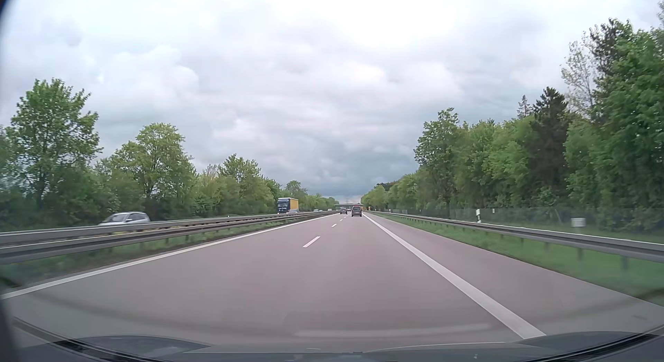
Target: Follow the waypoints while adhering to traffic rules and regulations
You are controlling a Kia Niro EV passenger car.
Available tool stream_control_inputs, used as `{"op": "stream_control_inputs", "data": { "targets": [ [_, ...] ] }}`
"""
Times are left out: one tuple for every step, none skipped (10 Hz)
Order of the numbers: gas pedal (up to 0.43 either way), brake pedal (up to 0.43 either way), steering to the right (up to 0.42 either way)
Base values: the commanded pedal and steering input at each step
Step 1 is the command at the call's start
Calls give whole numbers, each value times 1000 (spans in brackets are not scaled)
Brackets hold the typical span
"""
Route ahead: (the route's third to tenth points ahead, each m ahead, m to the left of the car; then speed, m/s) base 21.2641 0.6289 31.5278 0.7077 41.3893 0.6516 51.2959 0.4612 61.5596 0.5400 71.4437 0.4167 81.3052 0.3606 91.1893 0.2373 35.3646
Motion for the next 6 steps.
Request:
{"op": "stream_control_inputs", "data": {
  "targets": [
    [441, 12, -1],
    [441, 12, -1],
    [441, 12, -1],
    [441, 12, -1],
    [441, 6, -1],
    [441, 12, -1]
  ]
}}
